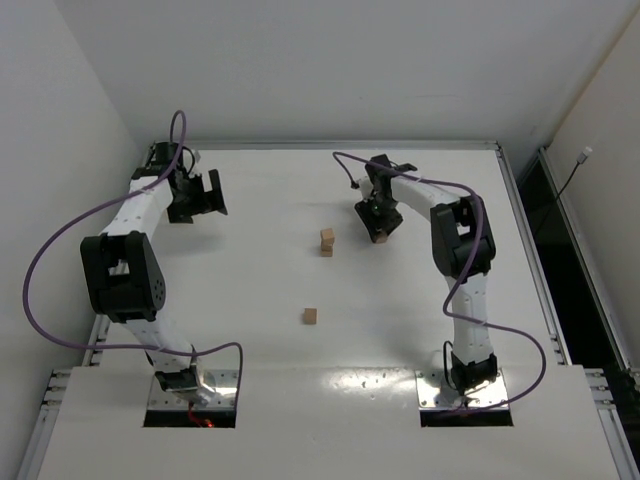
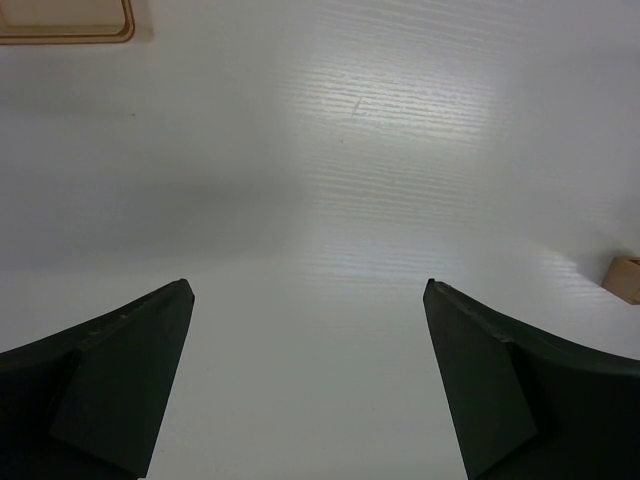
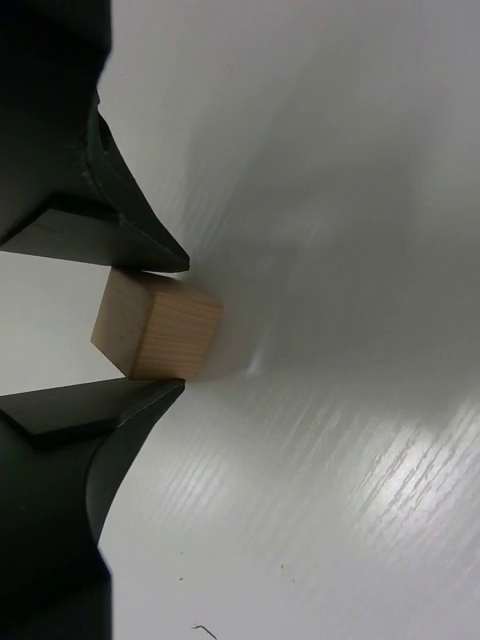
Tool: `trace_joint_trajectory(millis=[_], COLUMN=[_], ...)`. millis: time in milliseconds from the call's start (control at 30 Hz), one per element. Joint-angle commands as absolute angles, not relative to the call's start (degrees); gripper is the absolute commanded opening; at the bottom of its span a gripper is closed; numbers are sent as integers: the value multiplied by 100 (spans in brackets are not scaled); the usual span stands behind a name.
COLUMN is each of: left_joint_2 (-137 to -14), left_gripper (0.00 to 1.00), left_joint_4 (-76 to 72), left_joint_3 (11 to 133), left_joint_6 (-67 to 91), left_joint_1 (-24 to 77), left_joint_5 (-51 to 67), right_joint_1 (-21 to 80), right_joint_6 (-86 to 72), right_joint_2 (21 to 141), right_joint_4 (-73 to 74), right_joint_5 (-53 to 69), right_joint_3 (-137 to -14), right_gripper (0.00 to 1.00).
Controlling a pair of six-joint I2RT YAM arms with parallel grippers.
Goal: Build the wood block tower
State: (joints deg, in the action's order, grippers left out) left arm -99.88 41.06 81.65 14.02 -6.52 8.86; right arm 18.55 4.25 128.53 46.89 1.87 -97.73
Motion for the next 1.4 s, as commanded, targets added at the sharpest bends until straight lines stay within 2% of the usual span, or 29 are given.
trace_joint_trajectory(millis=[0,33,67,100,233,467,800,900,1033,1067,1167,1300,1367], left_joint_2=[-9809,-9809,-9809,-9809,-9756,-9756,-9756,-9756,-9756,-9756,-9756,-9809,-9809], left_gripper=[100,100,100,100,100,100,100,100,100,100,100,100,100], left_joint_4=[4017,4017,4017,4017,4017,4017,4017,4017,4017,4017,4017,4017,4017], left_joint_3=[8139,8139,8139,8139,8139,8033,8033,8033,8033,7981,7980,7980,7980], left_joint_6=[1406,1406,1406,1406,1406,1406,1406,1406,1406,1406,1406,1406,1354], left_joint_1=[-721,-721,-721,-721,-773,-773,-773,-773,-773,-773,-773,-773,-773], left_joint_5=[967,967,967,967,967,914,914,914,861,861,861,861,922], right_joint_1=[1872,1872,1872,1872,1924,1978,2030,2082,2083,2083,2083,2083,2083], right_joint_6=[-53,-192,-263,-325,-658,-1273,-1556,-1556,-1556,-1556,-1608,-1486,-1021], right_joint_2=[12675,12587,12429,12376,12244,11813,11900,12111,12094,12033,11901,11453,11103], right_joint_4=[4404,4299,4211,4114,3851,3121,2848,2979,2979,2979,2979,3129,3313], right_joint_5=[-219,-220,-289,-290,-403,-747,-906,-791,-791,-843,-896,-845,-172], right_joint_3=[-9502,-9379,-9265,-9168,-8930,-8227,-8349,-8560,-8447,-8446,-8446,-8446,-8498], right_gripper=[42,45,72,82,83,57,55,51,31,18,0,0,0])
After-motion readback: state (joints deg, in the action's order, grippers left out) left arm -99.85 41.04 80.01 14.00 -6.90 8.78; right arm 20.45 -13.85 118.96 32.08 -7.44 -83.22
